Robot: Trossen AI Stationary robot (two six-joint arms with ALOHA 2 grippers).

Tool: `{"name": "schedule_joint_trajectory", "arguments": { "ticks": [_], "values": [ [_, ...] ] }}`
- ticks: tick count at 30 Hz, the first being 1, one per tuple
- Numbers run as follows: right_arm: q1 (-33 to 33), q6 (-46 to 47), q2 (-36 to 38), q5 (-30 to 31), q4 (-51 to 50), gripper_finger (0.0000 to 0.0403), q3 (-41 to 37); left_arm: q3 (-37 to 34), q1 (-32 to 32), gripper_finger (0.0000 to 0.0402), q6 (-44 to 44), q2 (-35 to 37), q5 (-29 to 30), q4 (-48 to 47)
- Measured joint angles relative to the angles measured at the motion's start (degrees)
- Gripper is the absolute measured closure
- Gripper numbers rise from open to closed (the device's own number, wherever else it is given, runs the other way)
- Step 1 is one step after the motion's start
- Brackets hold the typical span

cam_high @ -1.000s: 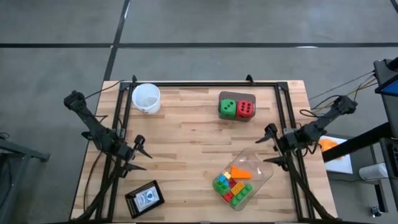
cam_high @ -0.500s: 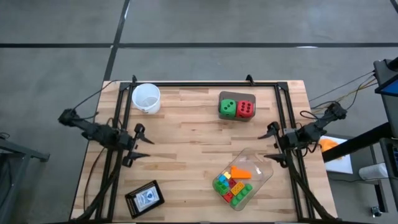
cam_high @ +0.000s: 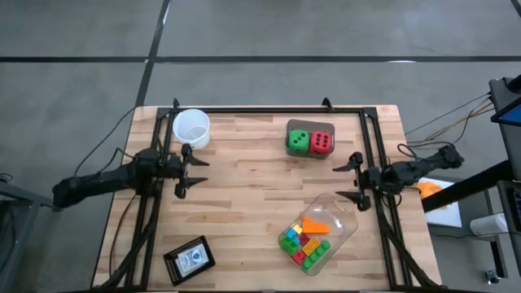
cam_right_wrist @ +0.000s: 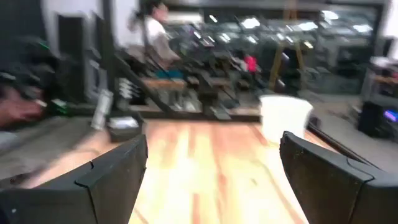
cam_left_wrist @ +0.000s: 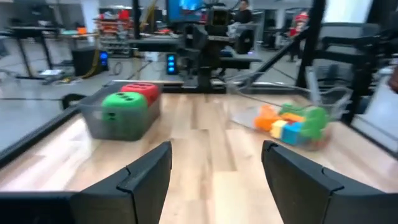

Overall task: Pick & Place Toys
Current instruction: Return to Home Position

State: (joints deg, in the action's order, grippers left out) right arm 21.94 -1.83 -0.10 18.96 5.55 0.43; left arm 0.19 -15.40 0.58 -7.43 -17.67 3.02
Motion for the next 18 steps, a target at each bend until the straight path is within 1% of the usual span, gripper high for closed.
{"name": "schedule_joint_trajectory", "arguments": {
  "ticks": [4,8,10,13,18],
  "values": [
    [-6.92,1.10,-0.10,-1.41,-2.80,0.0046,0.00,-0.02,-3.87,0.0152,2.19,-0.70,-1.27,0.30],
    [-13.66,1.24,-0.07,-10.17,-3.64,0.0046,-0.02,-0.04,-4.30,0.0152,2.47,-0.56,-1.42,0.51],
    [-16.09,1.24,-0.02,-12.64,-4.02,0.0046,-0.02,-0.04,-4.30,0.0152,2.49,-0.61,-1.42,0.53],
    [-17.98,2.05,-0.04,-12.79,-4.28,0.0046,-0.02,-0.04,-4.30,0.0152,2.45,-0.58,-0.79,0.57],
    [-18.26,2.51,-0.74,-12.82,-4.33,0.0046,-0.02,-0.04,-4.30,0.0152,0.47,-0.61,0.16,0.57]
  ]
}}
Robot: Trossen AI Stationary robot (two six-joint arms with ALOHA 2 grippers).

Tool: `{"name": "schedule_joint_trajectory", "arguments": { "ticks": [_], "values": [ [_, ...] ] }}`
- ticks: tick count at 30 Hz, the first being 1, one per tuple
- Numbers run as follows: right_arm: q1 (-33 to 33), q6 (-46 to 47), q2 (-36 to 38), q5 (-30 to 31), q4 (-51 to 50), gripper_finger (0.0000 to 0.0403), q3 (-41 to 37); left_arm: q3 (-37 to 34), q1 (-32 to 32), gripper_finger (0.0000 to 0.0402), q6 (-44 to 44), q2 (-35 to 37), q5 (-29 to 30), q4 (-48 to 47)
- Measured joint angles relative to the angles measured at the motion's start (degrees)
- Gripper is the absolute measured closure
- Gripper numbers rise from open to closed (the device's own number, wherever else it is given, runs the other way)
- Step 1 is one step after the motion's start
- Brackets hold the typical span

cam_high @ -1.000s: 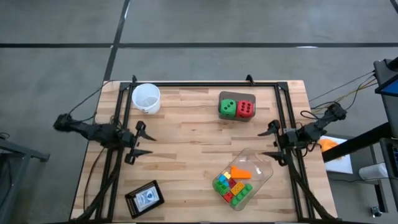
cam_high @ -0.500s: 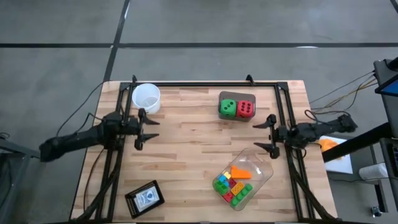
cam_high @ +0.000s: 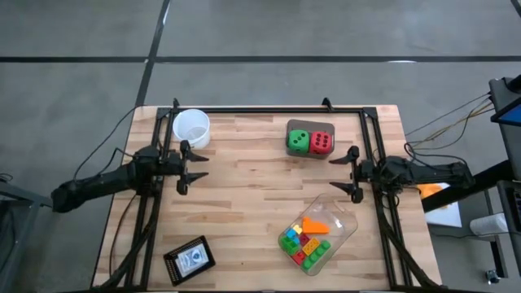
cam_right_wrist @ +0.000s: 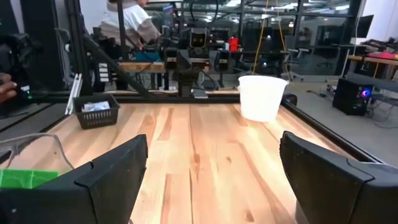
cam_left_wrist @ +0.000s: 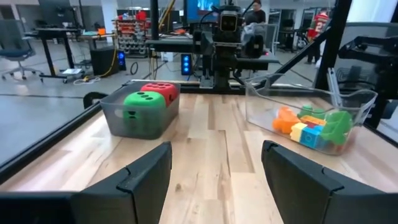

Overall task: Pick & Place Toys
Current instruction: Return to Home Position

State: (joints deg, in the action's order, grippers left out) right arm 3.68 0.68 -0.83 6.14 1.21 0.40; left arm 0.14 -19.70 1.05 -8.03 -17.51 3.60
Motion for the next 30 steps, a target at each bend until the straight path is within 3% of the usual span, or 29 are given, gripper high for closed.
{"name": "schedule_joint_trajectory", "arguments": {
  "ticks": [30],
  "values": [
    [0.04,-0.03,-9.51,0.02,0.61,0.0046,0.33,-0.04,0.00,0.0152,-1.46,0.00,0.12,0.00]
  ]
}}
